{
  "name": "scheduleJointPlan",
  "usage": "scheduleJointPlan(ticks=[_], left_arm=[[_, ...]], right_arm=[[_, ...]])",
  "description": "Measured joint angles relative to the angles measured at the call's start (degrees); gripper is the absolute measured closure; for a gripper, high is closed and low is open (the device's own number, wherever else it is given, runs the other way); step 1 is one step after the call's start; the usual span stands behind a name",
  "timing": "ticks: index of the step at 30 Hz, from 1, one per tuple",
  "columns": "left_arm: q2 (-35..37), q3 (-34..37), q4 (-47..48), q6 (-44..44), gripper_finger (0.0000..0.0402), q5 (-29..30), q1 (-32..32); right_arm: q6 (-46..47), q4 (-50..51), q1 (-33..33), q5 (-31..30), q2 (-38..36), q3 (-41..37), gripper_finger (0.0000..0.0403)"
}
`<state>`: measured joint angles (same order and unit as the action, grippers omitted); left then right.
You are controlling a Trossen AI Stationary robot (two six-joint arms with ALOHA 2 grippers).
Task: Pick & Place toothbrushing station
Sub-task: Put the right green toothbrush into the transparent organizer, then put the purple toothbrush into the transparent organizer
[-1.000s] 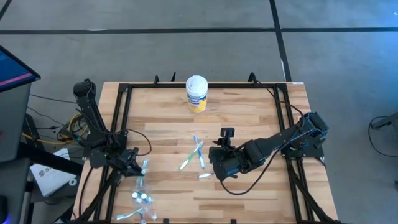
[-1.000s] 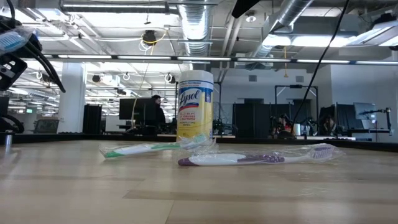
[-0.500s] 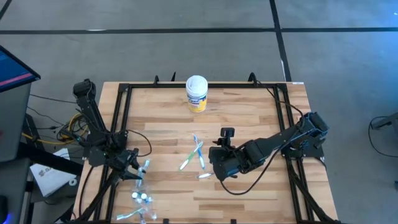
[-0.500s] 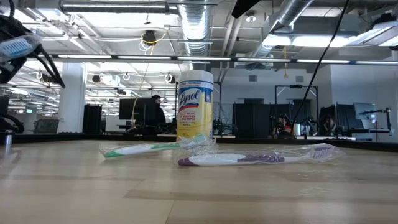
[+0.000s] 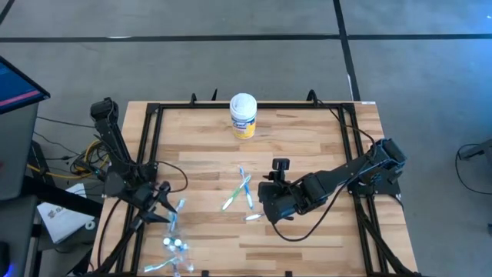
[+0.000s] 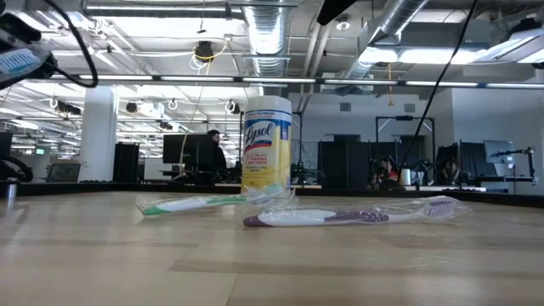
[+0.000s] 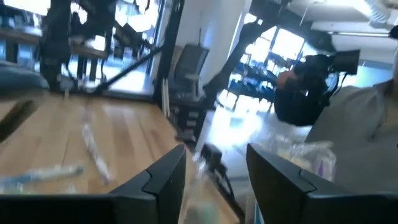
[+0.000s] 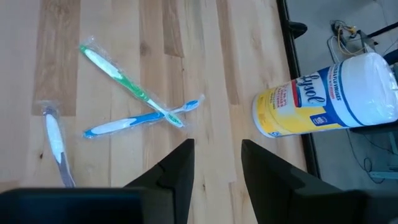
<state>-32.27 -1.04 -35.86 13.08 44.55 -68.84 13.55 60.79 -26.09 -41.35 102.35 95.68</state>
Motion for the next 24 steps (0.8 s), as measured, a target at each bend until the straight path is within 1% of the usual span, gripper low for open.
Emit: scheduleJointPlan(ticks=[3,7,11,13,18,22,24], left_arm=[[-0.02,0.0,-4.48,-5.47,0.0237,1.08,0.0],[-0.02,0.0,-8.03,-11.34,0.0241,5.8,0.02],[-0.02,-0.02,-11.28,-12.67,0.0242,12.34,0.84],[-0.02,-0.02,-13.2,-12.68,0.0242,14.04,1.73],[-0.02,-0.02,-16.65,-12.68,0.0241,14.05,4.42],[-0.02,-0.02,-17.06,-12.66,0.0242,14.0,6.76],[-0.02,-0.02,-17.29,-12.32,0.0242,14.0,7.98]], right_arm=[[0.01,-0.15,0.0,2.38,0.0,0.0,0.028],[0.01,-1.21,0.0,8.43,0.14,0.0,0.028],[0.0,-4.52,-0.02,14.77,0.17,-1.85,0.028],[-0.03,-6.72,-0.02,17.32,0.17,-3.63,0.028],[0.03,-10.24,-0.02,21.2,0.24,-8.64,0.028],[0.82,-13.83,-0.02,23.63,0.26,-12.99,0.028],[2.19,-14.06,0.02,25.42,0.24,-14.68,0.028]])
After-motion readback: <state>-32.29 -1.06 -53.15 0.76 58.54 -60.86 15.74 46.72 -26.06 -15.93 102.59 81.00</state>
